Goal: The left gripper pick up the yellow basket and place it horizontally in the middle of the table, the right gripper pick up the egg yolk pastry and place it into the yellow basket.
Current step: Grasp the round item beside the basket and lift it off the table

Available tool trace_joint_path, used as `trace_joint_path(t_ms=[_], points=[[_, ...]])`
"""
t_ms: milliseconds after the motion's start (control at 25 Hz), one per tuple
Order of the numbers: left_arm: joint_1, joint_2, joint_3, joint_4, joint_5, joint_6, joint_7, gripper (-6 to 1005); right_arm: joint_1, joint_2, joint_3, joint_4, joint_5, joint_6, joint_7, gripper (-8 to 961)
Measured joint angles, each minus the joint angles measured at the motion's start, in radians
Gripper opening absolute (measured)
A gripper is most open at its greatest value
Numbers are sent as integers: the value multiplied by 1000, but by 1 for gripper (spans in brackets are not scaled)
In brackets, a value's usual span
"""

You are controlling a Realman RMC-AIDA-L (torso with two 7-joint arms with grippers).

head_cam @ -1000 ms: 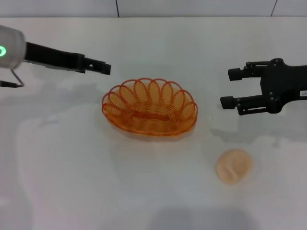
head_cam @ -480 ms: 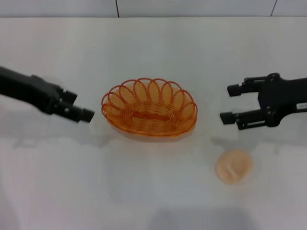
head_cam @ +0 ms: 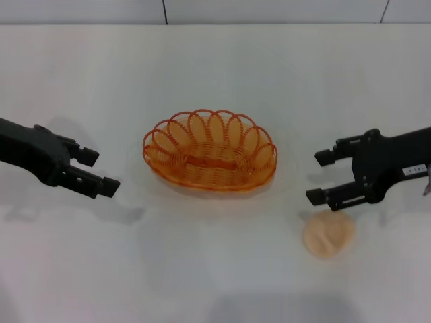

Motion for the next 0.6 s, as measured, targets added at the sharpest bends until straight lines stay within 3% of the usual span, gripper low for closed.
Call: trace_joint_path(t_ms=[600], points=[[2,-21,17,-11,17,-12,4,890,-23,0,-5,8,-117,-10,85,717]])
